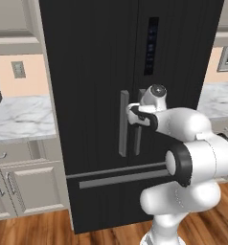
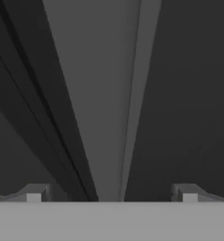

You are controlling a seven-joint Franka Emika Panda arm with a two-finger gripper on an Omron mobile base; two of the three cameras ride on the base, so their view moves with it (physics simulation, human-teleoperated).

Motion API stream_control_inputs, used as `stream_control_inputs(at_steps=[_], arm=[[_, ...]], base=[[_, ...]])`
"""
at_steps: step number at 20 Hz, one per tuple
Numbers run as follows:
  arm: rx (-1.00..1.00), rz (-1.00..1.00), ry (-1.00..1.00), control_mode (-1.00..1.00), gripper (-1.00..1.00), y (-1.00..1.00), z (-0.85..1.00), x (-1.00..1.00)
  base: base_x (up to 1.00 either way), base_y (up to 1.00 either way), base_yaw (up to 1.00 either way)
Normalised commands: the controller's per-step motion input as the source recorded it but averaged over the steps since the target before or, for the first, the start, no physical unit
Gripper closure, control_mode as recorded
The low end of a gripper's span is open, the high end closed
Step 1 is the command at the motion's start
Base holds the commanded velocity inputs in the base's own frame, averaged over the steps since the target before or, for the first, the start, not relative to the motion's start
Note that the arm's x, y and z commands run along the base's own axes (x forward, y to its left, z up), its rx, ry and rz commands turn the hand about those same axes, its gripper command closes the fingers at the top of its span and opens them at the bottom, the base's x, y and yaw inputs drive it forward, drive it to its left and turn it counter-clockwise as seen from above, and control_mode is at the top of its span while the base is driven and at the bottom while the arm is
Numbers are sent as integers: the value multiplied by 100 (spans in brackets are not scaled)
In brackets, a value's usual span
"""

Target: Retrieve a lemon from the fridge and place it on the cutting board with the fish.

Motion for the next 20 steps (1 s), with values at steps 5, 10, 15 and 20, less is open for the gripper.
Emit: stream_control_inputs(at_steps=[5, 10, 15, 20], arm=[[0, 0, -3, -100, -100, 0, -14, 22], [0, 0, -2, -100, -100, 0, -18, 23], [0, 0, -1, -100, -100, 0, -16, 30], [0, 0, -1, -100, -100, 0, -2, 36]], base=[[0, 0, 0], [0, 0, 0], [0, 0, 0], [0, 0, 0]])
